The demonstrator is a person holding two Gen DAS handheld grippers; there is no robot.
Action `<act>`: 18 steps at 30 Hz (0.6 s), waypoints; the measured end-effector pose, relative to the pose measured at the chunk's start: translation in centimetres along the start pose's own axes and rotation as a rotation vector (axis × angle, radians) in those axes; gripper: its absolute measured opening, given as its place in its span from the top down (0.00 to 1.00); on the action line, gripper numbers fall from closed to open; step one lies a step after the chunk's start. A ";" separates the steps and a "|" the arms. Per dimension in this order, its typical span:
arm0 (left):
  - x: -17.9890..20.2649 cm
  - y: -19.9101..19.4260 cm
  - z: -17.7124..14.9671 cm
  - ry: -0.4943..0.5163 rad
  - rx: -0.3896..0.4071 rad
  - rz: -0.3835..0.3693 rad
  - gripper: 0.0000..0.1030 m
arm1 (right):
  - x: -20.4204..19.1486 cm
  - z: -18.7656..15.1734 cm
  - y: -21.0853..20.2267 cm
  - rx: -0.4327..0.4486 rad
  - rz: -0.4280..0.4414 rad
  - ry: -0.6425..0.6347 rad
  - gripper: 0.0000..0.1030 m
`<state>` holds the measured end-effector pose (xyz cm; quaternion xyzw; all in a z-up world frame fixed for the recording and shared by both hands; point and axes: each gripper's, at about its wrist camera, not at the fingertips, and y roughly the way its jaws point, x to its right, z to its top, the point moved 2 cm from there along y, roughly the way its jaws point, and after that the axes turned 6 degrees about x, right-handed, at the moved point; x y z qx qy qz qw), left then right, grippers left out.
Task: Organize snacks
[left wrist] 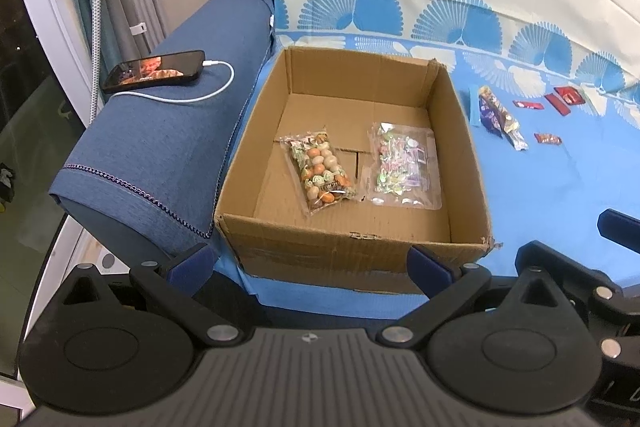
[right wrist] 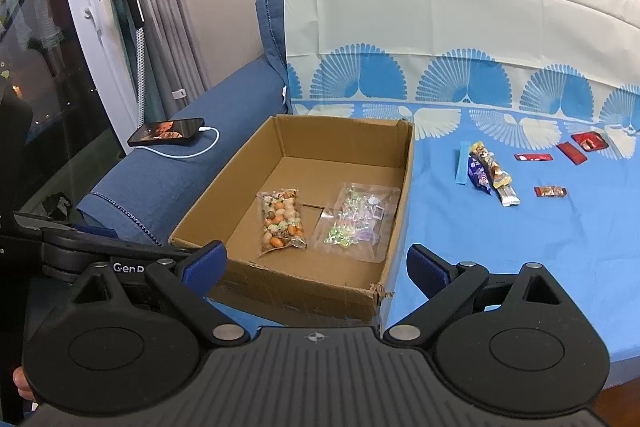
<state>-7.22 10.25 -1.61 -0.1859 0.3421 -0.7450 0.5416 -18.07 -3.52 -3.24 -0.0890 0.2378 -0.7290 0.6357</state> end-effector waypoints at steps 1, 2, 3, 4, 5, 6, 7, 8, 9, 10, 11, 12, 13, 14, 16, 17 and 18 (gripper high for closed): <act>0.0 0.1 0.0 0.004 -0.003 0.002 0.00 | 0.1 0.0 0.1 -0.004 0.001 0.004 0.06; 0.1 0.2 0.0 0.007 -0.005 0.004 0.00 | 0.1 0.0 0.3 -0.007 0.001 0.007 0.06; 0.1 0.3 0.0 0.009 -0.007 0.006 0.00 | 0.2 -0.1 0.4 -0.009 0.002 0.009 0.06; 0.2 0.4 -0.1 0.011 -0.010 0.006 0.00 | 0.3 -0.1 0.5 -0.012 0.003 0.010 0.06; 0.2 0.5 -0.1 0.012 -0.013 0.007 0.00 | 0.4 -0.2 0.5 -0.014 0.003 0.012 0.06; 0.3 0.6 0.0 0.014 -0.016 0.007 0.00 | 0.5 -0.2 0.6 -0.017 0.004 0.014 0.06; 0.3 0.7 -0.1 0.015 -0.019 0.008 0.00 | 0.6 -0.2 0.7 -0.020 0.004 0.015 0.06; 0.4 0.8 0.0 0.017 -0.022 0.009 0.00 | 0.7 -0.2 0.9 -0.023 0.004 0.017 0.06; 0.5 0.9 0.0 0.019 -0.026 0.009 0.00 | 0.7 -0.3 1.0 -0.024 0.003 0.020 0.06; 0.6 1.0 0.0 0.021 -0.029 0.010 0.00 | 0.7 -0.3 1.1 -0.027 0.003 0.022 0.06; 0.6 1.1 0.0 0.022 -0.032 0.011 0.00 | 0.8 -0.3 1.1 -0.029 0.003 0.024 0.06; 0.7 1.2 0.1 0.024 -0.035 0.011 0.00 | 0.8 -0.3 1.2 -0.031 0.003 0.026 0.06; 0.7 1.3 0.1 0.027 -0.038 0.011 0.00 | 0.9 -0.4 1.3 -0.033 0.003 0.029 0.06; 0.8 1.4 0.1 0.030 -0.040 0.012 0.00 | 1.0 -0.4 1.3 -0.034 0.004 0.032 0.06; 1.0 1.6 0.2 0.037 -0.046 0.014 0.00 | 1.2 -0.4 1.5 -0.038 0.004 0.037 0.06; 1.1 1.7 0.2 0.040 -0.048 0.015 0.00 | 1.2 -0.4 1.6 -0.040 0.003 0.039 0.06; 1.1 1.8 0.3 0.043 -0.051 0.015 0.00 | 1.3 -0.4 1.7 -0.041 0.004 0.042 0.06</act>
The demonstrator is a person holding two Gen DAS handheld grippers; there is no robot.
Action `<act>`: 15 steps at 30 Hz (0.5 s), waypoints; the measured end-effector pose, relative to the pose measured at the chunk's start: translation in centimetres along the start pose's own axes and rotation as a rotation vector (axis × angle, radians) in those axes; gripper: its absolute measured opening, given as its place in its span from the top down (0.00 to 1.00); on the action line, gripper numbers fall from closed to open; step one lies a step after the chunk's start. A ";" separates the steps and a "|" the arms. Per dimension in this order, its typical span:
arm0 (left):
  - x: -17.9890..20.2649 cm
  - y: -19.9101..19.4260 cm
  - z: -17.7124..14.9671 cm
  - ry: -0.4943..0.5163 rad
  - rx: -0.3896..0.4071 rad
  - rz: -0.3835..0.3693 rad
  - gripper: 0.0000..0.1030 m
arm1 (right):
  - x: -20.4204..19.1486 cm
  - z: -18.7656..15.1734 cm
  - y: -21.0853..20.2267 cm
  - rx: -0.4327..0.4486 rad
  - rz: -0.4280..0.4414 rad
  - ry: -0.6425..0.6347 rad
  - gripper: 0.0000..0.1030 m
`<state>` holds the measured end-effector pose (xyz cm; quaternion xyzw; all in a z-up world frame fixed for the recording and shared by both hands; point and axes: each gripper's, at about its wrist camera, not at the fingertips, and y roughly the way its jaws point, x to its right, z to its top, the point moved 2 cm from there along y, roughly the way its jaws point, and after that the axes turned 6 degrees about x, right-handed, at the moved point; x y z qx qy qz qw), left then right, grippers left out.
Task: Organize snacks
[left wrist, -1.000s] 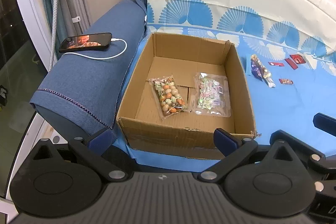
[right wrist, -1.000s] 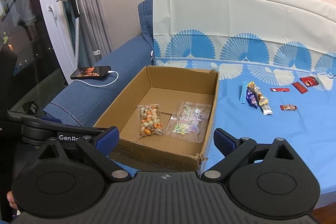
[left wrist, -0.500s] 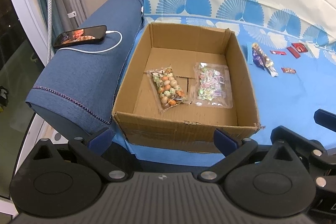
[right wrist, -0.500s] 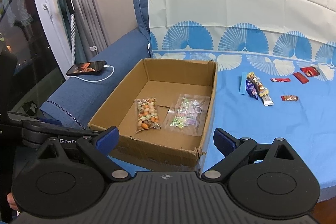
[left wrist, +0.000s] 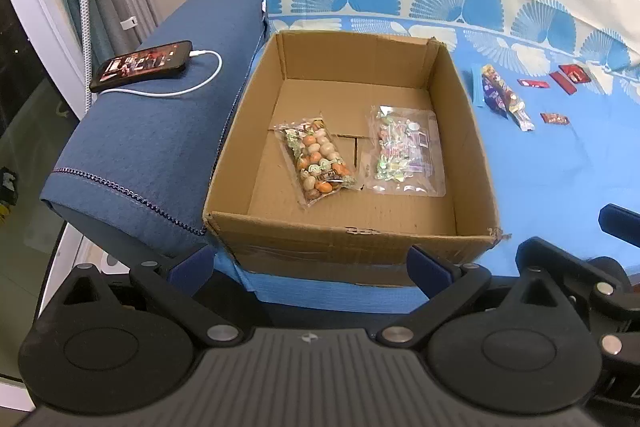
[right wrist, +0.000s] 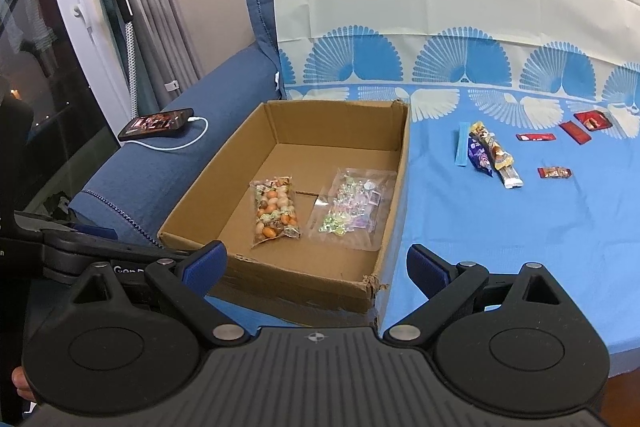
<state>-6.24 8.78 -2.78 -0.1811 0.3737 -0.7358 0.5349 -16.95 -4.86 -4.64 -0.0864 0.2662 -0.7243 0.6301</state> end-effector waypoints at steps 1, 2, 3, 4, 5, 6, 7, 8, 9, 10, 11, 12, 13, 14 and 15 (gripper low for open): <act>0.1 0.1 0.0 0.003 -0.002 0.000 0.00 | 0.1 0.0 0.1 -0.001 0.000 0.003 0.06; 0.1 0.1 0.1 0.006 -0.005 0.000 0.00 | 0.2 0.0 0.1 -0.002 0.001 0.005 0.06; 0.3 0.2 0.2 0.009 -0.007 0.001 0.00 | 0.4 0.0 0.2 -0.004 0.001 0.009 0.06; 0.4 0.3 0.3 0.013 -0.008 0.001 0.00 | 0.4 0.0 0.3 -0.005 0.000 0.011 0.06; 0.5 0.3 0.4 0.017 -0.010 0.001 0.00 | 0.4 0.0 0.3 -0.005 -0.001 0.014 0.06; 0.6 0.3 0.4 0.020 -0.010 0.000 0.00 | 0.6 0.0 0.4 -0.006 -0.001 0.017 0.06; 0.7 0.4 0.5 0.025 -0.011 0.000 0.00 | 0.7 0.0 0.4 -0.006 -0.001 0.020 0.06; 0.9 0.5 0.6 0.029 -0.012 0.001 0.00 | 0.8 0.1 0.5 -0.006 -0.002 0.024 0.06; 1.0 0.5 0.7 0.033 -0.013 0.002 0.00 | 1.0 0.1 0.6 -0.007 -0.003 0.027 0.06; 1.1 0.6 0.8 0.035 -0.015 0.002 0.00 | 1.2 0.1 0.6 -0.008 -0.004 0.033 0.06; 1.2 0.7 0.9 0.038 -0.017 0.002 0.00 | 1.5 0.1 0.7 -0.008 -0.004 0.037 0.06; 1.3 0.7 1.0 0.040 -0.018 0.003 0.00 | 1.7 0.1 0.7 -0.009 -0.004 0.042 0.06; 1.5 0.8 1.1 0.043 -0.019 0.003 0.00 | 1.9 0.1 0.8 -0.009 -0.005 0.047 0.06; 1.6 0.9 1.2 0.045 -0.021 0.004 0.00 | 2.2 0.1 0.8 -0.009 -0.006 0.052 0.06; 1.8 0.9 1.3 0.046 -0.022 0.005 0.00 | 2.4 0.1 0.8 -0.009 -0.008 0.057 0.06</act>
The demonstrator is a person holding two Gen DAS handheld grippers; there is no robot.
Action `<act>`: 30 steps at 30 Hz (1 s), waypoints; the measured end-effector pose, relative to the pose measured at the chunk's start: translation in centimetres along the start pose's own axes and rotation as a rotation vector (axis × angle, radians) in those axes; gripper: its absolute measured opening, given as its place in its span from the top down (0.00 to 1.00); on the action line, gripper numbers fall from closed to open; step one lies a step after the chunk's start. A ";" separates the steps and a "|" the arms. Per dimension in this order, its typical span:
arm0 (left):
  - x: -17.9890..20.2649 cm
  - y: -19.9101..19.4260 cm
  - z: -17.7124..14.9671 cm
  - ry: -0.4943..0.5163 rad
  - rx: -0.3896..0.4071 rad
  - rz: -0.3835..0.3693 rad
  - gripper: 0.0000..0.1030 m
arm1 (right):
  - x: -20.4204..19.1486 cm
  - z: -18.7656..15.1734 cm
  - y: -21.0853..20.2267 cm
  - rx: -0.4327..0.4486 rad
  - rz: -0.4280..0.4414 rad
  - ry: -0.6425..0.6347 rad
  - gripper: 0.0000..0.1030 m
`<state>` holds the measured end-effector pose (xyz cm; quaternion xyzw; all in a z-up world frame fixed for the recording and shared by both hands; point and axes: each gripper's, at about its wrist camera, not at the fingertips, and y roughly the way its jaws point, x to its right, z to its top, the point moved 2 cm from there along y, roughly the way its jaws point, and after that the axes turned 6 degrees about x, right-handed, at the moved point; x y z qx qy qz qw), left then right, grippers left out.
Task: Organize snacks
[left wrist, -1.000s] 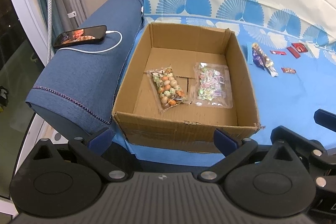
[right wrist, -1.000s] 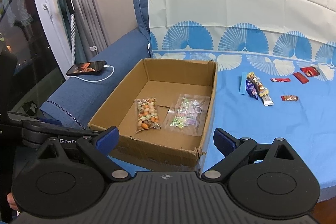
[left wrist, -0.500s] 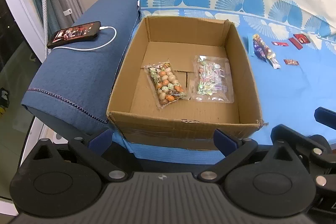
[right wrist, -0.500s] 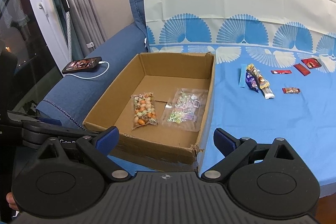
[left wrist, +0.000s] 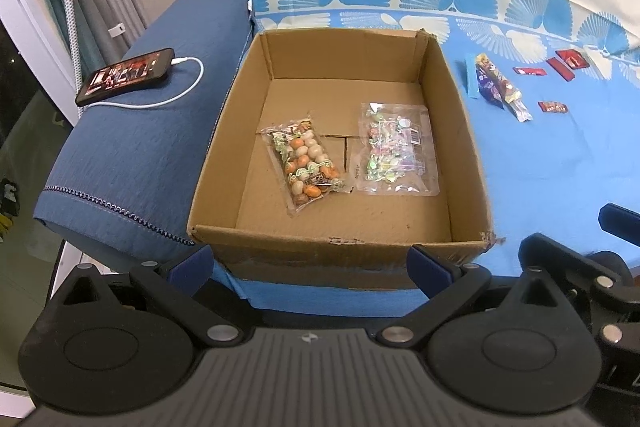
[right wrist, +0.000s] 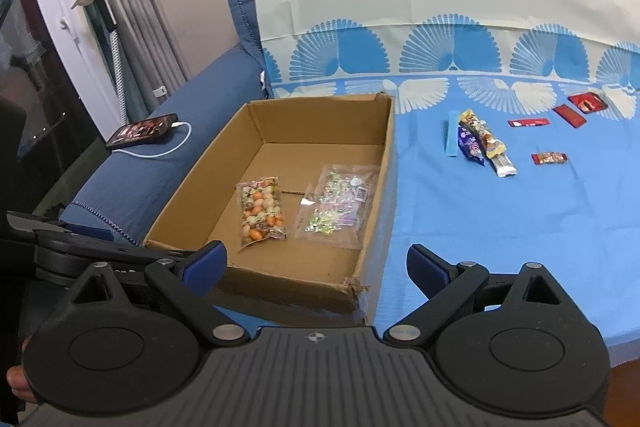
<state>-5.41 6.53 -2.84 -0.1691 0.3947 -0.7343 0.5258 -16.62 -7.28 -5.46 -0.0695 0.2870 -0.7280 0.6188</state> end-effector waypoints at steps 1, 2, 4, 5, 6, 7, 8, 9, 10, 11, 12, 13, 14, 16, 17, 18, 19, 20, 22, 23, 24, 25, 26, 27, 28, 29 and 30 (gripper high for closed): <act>0.2 0.1 0.2 0.001 -0.001 -0.001 0.00 | 0.3 0.0 0.0 0.001 -0.003 0.006 0.06; 0.3 0.1 0.4 0.003 -0.001 -0.001 0.00 | 0.5 0.1 0.0 0.002 -0.006 0.012 0.06; 0.7 0.2 0.8 0.010 -0.001 -0.002 0.00 | 1.3 0.1 0.0 0.005 -0.012 0.024 0.06; 1.0 0.3 1.0 0.014 -0.001 -0.003 0.00 | 1.7 0.1 -0.1 0.007 -0.016 0.031 0.06; 1.3 0.3 1.3 0.019 0.000 -0.005 0.00 | 2.1 0.2 -0.1 0.009 -0.021 0.037 0.06; 1.7 0.2 1.5 0.024 0.001 -0.007 0.00 | 2.6 0.3 -0.1 0.012 -0.028 0.044 0.06; 2.1 0.2 1.9 0.030 0.003 -0.011 0.00 | 3.1 0.3 -0.2 0.013 -0.034 0.049 0.06; 2.5 0.2 2.2 0.035 0.006 -0.015 0.00 | 3.8 0.5 -0.2 0.017 -0.044 0.056 0.06; 3.0 0.2 2.7 0.041 0.009 -0.022 0.00 | 4.4 0.6 -0.3 0.020 -0.054 0.059 0.06; 3.5 0.3 3.2 0.046 0.010 -0.033 0.00 | 5.2 0.8 -0.5 0.026 -0.070 0.060 0.06; 4.1 0.4 3.6 0.049 0.009 -0.046 0.00 | 5.9 1.0 -0.6 0.032 -0.085 0.062 0.06; 4.6 0.4 4.2 0.051 0.009 -0.060 0.00 | 6.9 1.3 -0.9 0.039 -0.105 0.067 0.06; 5.3 0.5 4.9 0.054 0.011 -0.074 0.00 | 8.0 1.6 -1.2 0.047 -0.125 0.074 0.06; 6.9 0.6 6.3 0.072 0.019 -0.100 0.00 | 10.3 2.2 -1.8 0.071 -0.170 0.091 0.06; 7.8 0.8 7.1 0.085 0.021 -0.115 0.00 | 11.6 2.6 -2.2 0.085 -0.196 0.100 0.06; 8.8 0.9 7.9 0.099 0.022 -0.132 0.00 | 13.0 3.0 -2.6 0.108 -0.213 0.117 0.05; 9.8 1.0 8.9 0.113 0.024 -0.150 0.00 | 14.7 3.5 -3.0 0.124 -0.244 0.131 0.05; 10.9 1.2 9.9 0.124 0.025 -0.166 0.00 | 16.1 3.8 -3.4 0.135 -0.268 0.144 0.05; 13.1 1.7 11.8 0.143 0.025 -0.208 0.00 | 19.4 4.7 -3.9 0.159 -0.320 0.173 0.05; 14.2 2.1 12.7 0.151 0.024 -0.227 0.00 | 21.1 5.2 -4.2 0.169 -0.345 0.185 0.05; 15.4 2.4 13.6 0.157 0.024 -0.244 0.00 | 22.8 5.8 -4.3 0.182 -0.369 0.198 0.05; 16.6 2.9 14.6 0.166 0.029 -0.263 0.00 | 24.4 6.3 -4.5 0.194 -0.389 0.210 0.05; 17.9 3.5 15.4 0.180 0.033 -0.280 0.00 | 26.1 7.0 -4.5 0.206 -0.407 0.225 0.04; 19.4 4.3 16.4 0.208 0.031 -0.299 0.00 | 27.6 7.5 -4.4 0.215 -0.418 0.238 0.03; 20.9 5.2 17.2 0.237 0.026 -0.312 0.00 | 29.2 8.1 -4.2 0.222 -0.428 0.255 0.03; 22.3 6.2 18.0 0.268 0.026 -0.321 0.00 | 30.8 8.7 -3.8 0.225 -0.436 0.272 0.02; 23.7 7.2 18.6 0.297 0.028 -0.324 0.00 | 32.3 9.4 -3.2 0.228 -0.439 0.289 0.02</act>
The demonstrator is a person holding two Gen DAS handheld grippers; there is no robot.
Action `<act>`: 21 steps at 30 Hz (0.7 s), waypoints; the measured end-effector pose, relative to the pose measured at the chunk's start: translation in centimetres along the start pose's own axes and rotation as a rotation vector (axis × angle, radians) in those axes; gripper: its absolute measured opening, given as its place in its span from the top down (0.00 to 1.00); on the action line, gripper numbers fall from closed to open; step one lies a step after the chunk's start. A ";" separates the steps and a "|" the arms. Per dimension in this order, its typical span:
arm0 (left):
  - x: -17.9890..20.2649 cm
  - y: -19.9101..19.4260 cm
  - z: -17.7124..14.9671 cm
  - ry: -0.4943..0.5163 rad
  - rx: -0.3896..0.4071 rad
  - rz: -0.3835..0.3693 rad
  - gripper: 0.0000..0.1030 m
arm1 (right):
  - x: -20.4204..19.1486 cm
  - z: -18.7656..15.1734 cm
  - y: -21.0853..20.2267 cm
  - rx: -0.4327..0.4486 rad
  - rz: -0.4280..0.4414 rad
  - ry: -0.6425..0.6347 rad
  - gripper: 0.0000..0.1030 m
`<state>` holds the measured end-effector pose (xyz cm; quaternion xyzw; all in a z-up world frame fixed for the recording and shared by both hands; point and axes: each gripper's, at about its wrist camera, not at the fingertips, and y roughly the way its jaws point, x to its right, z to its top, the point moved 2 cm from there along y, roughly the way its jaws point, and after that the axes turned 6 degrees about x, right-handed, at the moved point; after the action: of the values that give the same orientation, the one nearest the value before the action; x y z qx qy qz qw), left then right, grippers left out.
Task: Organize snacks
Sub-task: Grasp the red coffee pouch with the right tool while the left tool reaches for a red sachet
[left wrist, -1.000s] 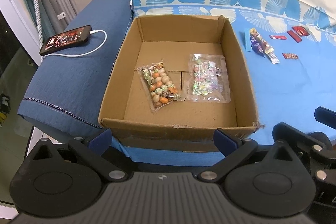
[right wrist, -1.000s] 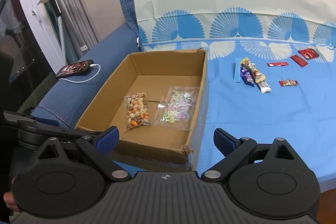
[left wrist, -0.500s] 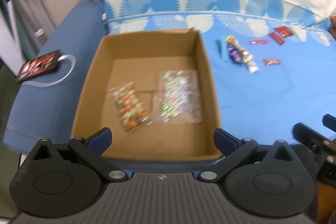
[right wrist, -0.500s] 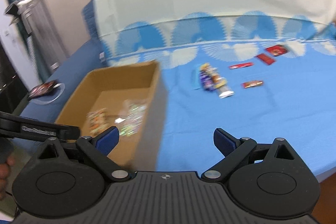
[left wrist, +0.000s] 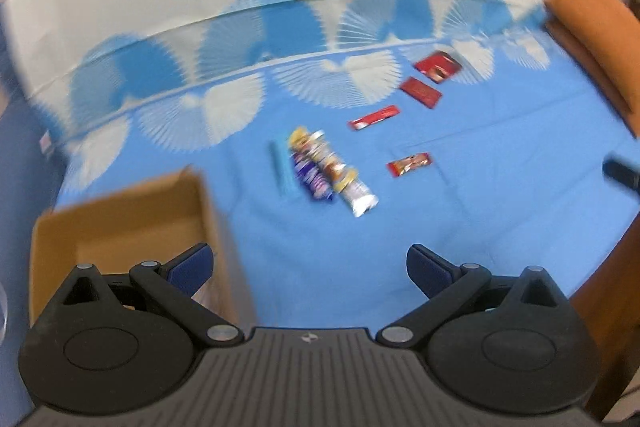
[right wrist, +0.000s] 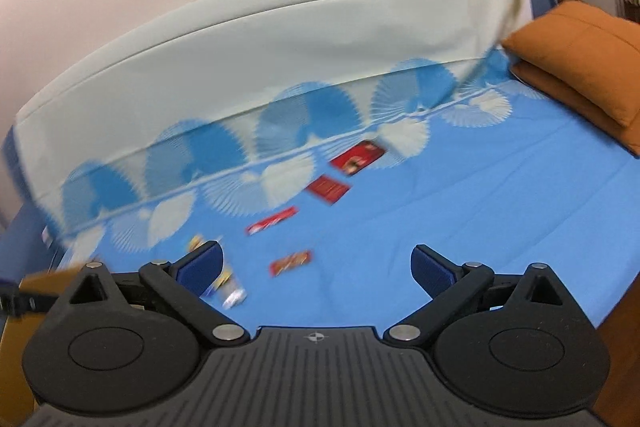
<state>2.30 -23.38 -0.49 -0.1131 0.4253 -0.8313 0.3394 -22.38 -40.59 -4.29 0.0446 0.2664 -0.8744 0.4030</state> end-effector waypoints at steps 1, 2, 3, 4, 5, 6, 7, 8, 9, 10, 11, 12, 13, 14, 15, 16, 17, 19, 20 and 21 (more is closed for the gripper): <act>0.7 1.7 1.0 0.028 -0.012 0.002 0.00 | 0.9 0.7 1.5 -0.004 -0.003 0.013 0.01; 1.3 3.4 1.9 0.049 -0.024 -0.002 0.00 | 1.7 1.4 3.2 -0.016 -0.009 0.026 0.01; 1.8 5.2 2.8 0.071 -0.035 -0.011 0.00 | 2.3 2.1 4.9 -0.025 -0.011 0.038 0.01; 2.0 6.9 3.4 0.083 -0.044 -0.014 0.00 | 3.0 2.7 7.0 -0.036 -0.010 0.050 0.00; 2.1 8.7 4.1 0.091 -0.053 -0.015 0.00 | 3.5 3.2 9.1 -0.048 -0.012 0.061 0.00; 2.2 10.6 4.8 0.095 -0.061 -0.013 0.00 | 4.0 3.7 11.3 -0.063 -0.016 0.077 0.00; 2.1 12.5 5.5 0.093 -0.067 -0.015 0.00 | 4.6 4.2 13.8 -0.078 -0.026 0.100 0.00; 2.1 14.4 6.4 0.091 -0.072 -0.028 0.00 | 5.1 4.6 16.2 -0.093 -0.041 0.128 0.00; 2.1 16.3 7.3 0.089 -0.084 -0.047 0.00 | 5.7 4.9 18.7 -0.112 -0.048 0.160 0.00; 2.2 18.2 8.3 0.083 -0.102 -0.065 0.00 | 6.5 5.3 21.5 -0.133 -0.061 0.192 0.00; 2.3 20.1 9.3 0.076 -0.120 -0.078 0.00 | 7.2 5.7 23.8 -0.142 -0.082 0.217 0.00; 2.7 22.2 10.5 0.069 -0.134 -0.080 0.00 | 7.8 5.9 25.9 -0.142 -0.102 0.240 0.00; 2.9 23.7 11.4 0.064 -0.135 -0.068 0.00 | 8.6 6.2 28.2 -0.148 -0.111 0.262 0.00; 3.1 25.1 12.4 0.054 -0.127 -0.043 0.00 | 9.2 6.5 30.6 -0.153 -0.116 0.283 0.00; 3.2 26.5 13.3 0.033 -0.124 -0.015 0.00 | 9.6 6.8 32.5 -0.157 -0.122 0.292 0.00; 3.0 27.5 13.9 0.000 -0.127 0.001 0.00 | 9.9 7.1 34.9 -0.166 -0.128 0.299 0.00; 2.7 28.3 14.2 -0.036 -0.126 0.003 0.00 | 10.1 7.3 37.3 -0.178 -0.127 0.305 0.00; 1.9 29.3 14.4 -0.072 -0.114 0.003 0.00 | 10.1 7.4 42.0 -0.204 -0.139 0.342 0.00; 1.4 29.7 14.3 -0.073 -0.115 0.016 0.00 | 10.0 7.3 43.6 -0.203 -0.163 0.374 0.00; 1.0 29.9 14.2 -0.077 -0.116 0.027 0.00 | 9.7 7.1 45.2 -0.199 -0.179 0.404 0.00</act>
<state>22.31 -45.15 -15.33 -0.1587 0.4607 -0.7957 0.3597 5.00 -74.91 -20.47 0.1550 0.4294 -0.8494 0.2648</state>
